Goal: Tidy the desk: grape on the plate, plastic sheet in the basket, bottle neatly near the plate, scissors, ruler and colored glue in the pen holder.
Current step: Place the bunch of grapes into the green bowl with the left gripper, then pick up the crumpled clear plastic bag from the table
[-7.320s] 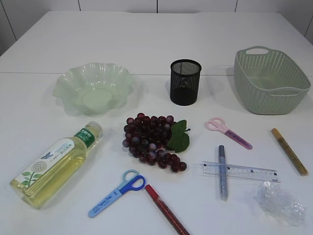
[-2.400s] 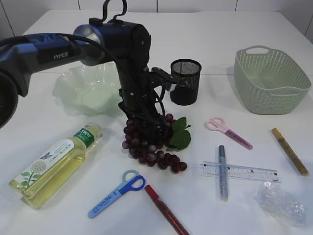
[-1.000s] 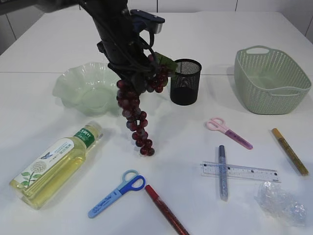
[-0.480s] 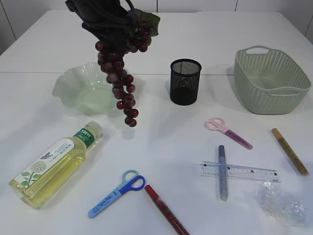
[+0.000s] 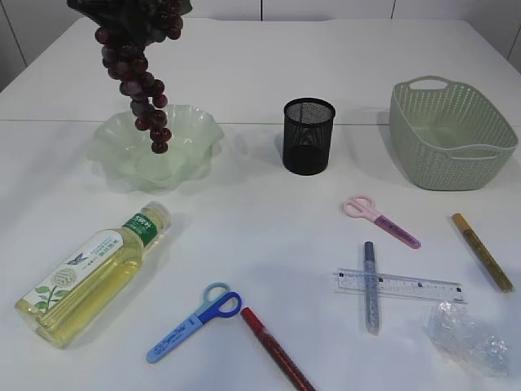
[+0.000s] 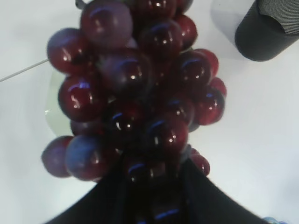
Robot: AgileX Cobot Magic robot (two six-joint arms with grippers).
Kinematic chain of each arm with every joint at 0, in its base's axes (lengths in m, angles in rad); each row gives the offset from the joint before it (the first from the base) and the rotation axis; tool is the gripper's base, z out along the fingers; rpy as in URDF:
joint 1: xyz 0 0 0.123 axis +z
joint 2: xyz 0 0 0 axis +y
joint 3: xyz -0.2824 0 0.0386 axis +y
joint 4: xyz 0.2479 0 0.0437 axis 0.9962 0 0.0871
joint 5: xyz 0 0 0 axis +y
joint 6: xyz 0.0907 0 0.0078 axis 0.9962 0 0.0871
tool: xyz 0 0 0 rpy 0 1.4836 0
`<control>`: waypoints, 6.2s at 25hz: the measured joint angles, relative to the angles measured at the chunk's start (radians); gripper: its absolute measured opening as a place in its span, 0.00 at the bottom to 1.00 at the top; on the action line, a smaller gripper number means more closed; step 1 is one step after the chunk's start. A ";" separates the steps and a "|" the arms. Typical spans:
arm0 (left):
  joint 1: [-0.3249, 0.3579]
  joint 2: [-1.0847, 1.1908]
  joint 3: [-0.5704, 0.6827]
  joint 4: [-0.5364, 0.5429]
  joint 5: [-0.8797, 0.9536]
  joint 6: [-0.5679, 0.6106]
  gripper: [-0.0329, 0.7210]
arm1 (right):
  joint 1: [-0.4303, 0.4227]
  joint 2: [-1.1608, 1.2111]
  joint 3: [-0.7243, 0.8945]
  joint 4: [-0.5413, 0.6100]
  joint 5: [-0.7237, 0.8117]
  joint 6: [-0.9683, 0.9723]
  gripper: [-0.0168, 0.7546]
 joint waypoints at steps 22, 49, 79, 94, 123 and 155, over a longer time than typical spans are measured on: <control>0.047 0.153 -0.002 0.103 -0.254 -0.069 0.28 | 0.000 0.000 0.000 0.002 0.000 0.000 0.64; 0.070 0.316 -0.002 0.114 -0.297 -0.127 0.29 | 0.000 0.000 0.000 0.003 0.000 0.000 0.64; 0.118 0.373 -0.002 0.054 -0.278 -0.129 0.47 | 0.000 0.000 0.000 -0.023 0.000 0.000 0.64; 0.127 0.373 -0.061 0.027 -0.247 -0.129 0.68 | 0.000 0.000 0.000 -0.023 0.000 0.000 0.64; 0.118 -0.166 -0.007 -0.086 -0.003 -0.129 0.68 | 0.000 0.173 -0.004 0.185 -0.085 -0.149 0.66; 0.118 -0.634 0.297 0.001 0.008 -0.128 0.68 | 0.179 0.716 -0.011 0.134 -0.435 -0.305 0.77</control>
